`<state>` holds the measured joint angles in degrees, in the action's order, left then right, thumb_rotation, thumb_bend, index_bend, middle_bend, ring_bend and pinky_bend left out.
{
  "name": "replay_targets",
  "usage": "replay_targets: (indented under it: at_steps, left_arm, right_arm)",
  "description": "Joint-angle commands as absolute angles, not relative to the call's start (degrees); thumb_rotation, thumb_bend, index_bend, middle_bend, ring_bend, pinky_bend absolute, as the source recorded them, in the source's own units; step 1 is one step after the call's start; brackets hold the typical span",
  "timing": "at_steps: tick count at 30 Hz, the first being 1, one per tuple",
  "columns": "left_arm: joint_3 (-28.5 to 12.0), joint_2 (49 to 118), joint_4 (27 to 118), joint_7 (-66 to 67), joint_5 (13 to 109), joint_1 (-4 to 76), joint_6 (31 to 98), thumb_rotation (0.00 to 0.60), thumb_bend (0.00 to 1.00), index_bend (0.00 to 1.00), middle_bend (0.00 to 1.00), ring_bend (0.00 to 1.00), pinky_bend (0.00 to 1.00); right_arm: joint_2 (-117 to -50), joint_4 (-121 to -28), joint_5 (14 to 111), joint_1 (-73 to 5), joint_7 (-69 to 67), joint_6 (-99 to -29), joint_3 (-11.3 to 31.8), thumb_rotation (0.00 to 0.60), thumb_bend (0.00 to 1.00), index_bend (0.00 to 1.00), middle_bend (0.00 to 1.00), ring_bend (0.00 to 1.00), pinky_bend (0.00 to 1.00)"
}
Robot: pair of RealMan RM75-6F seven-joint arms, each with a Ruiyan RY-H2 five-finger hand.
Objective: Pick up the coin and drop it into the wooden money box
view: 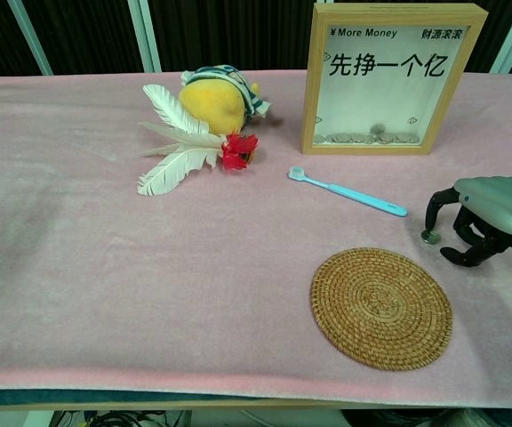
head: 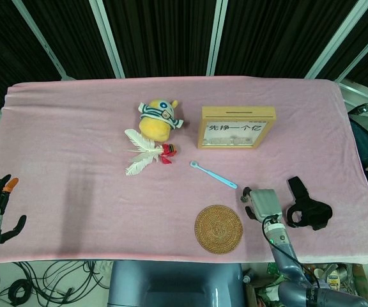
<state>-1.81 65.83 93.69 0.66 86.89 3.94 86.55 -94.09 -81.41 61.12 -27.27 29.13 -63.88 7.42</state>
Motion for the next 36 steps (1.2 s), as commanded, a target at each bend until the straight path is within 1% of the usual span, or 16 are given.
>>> replay_targets:
  at_steps: [1, 15, 36]
  left_arm:
    - [-1.83, 65.84, 93.69, 0.66, 86.88, 3.94, 86.56, 0.6, 0.35, 0.06, 0.0, 0.0, 0.0]
    - [-1.84, 65.87, 93.66, 0.67, 86.8, 3.93, 86.53, 0.6, 0.35, 0.06, 0.0, 0.0, 0.0]
    - [-1.79, 65.86, 93.56, 0.73, 86.79, 3.9, 86.51, 0.6, 0.35, 0.06, 0.0, 0.0, 0.0]
  right_arm:
    - [-94.17, -81.38, 61.25, -27.26, 29.05, -63.92, 7.32, 0.6, 0.32, 0.4, 0.86, 0.88, 0.93]
    - [-94.48, -81.09, 61.46, -27.35, 29.15, -63.96, 7.18, 0.6, 0.32, 0.41, 0.86, 0.88, 0.93]
    - [-95.36, -79.33, 60.53, -28.01, 28.59, -62.54, 7.57, 0.6, 0.32, 0.44, 0.86, 0.88, 0.93]
